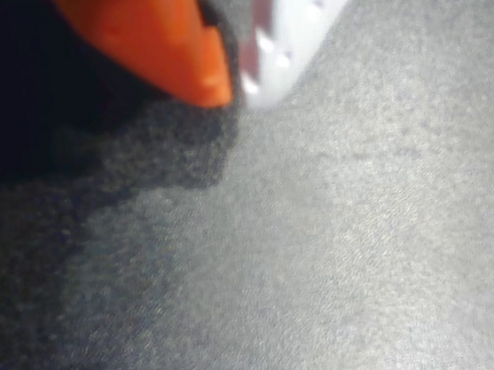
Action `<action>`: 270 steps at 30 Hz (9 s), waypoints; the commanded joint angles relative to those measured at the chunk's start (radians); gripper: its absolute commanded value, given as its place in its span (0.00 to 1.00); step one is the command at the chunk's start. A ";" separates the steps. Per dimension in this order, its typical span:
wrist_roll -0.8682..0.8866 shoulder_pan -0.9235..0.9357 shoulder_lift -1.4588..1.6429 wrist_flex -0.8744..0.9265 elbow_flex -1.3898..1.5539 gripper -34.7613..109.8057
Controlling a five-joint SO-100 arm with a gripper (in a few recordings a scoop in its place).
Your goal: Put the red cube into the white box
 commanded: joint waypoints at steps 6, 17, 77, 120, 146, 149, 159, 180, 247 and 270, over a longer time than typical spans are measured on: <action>-0.006 0.009 0.005 0.005 -0.005 0.24; -0.006 0.012 0.005 0.005 -0.005 0.24; 0.118 -0.256 -0.859 -0.249 -0.620 0.36; 0.143 -0.279 -1.430 -0.893 -0.618 0.29; 0.419 0.005 -0.761 0.008 -0.827 0.24; 0.471 0.173 -0.683 0.140 -0.825 0.24; 0.581 0.669 -0.571 0.376 -0.815 0.24; 0.278 1.209 -0.580 0.288 -0.632 0.24; -0.207 -0.104 0.005 0.080 -0.385 0.24; 0.038 -0.017 0.005 -0.091 -0.006 0.24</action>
